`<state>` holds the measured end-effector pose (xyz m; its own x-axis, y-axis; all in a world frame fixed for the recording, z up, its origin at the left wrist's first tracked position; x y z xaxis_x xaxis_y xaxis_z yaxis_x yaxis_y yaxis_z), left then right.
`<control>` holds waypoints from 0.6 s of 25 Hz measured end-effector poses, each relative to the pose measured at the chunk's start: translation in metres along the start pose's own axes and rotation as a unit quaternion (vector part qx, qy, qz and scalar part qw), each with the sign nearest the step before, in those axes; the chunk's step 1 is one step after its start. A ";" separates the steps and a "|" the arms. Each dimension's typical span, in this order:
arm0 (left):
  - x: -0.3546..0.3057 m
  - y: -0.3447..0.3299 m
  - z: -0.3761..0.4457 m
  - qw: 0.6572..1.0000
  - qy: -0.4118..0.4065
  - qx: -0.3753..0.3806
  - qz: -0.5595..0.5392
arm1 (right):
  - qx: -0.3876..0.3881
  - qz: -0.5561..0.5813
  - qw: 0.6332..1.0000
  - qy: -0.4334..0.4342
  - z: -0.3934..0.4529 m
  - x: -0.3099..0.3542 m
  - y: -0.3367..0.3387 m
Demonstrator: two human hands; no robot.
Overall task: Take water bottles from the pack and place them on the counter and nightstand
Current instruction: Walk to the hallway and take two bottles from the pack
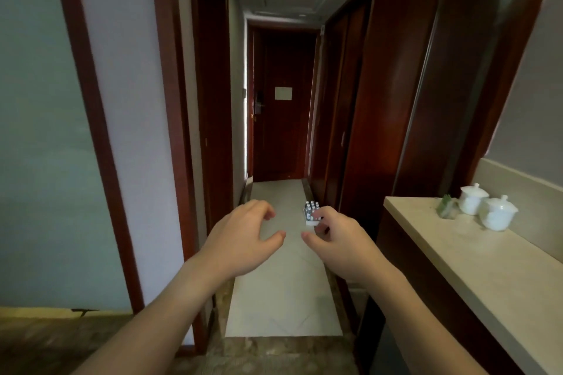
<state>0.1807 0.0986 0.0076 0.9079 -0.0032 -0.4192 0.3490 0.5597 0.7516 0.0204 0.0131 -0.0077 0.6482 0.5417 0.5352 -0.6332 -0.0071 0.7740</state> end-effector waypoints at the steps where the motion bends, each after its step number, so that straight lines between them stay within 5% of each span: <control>1: 0.011 -0.012 0.027 1.000 -0.002 0.002 0.000 | -0.003 -0.003 1.000 -0.003 0.029 -0.010 -0.009; 15: 0.166 -0.225 0.434 0.998 0.017 -0.012 0.062 | -0.013 -0.032 0.999 0.016 0.479 -0.178 -0.125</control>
<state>0.3534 -0.3875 -0.0103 0.9352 0.0949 -0.3412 0.2284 0.5745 0.7860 0.1870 -0.4852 -0.0380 0.6735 0.5674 0.4738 -0.6020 0.0490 0.7970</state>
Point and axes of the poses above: each hand's wrist, its own z-axis towards the middle knuckle, its own y-axis out of the back of the hand, x = y × z, the point moved 5 cm from there along z, towards the middle knuckle, and after that the axes turned 7 degrees about -x, right-handed, at the moved point
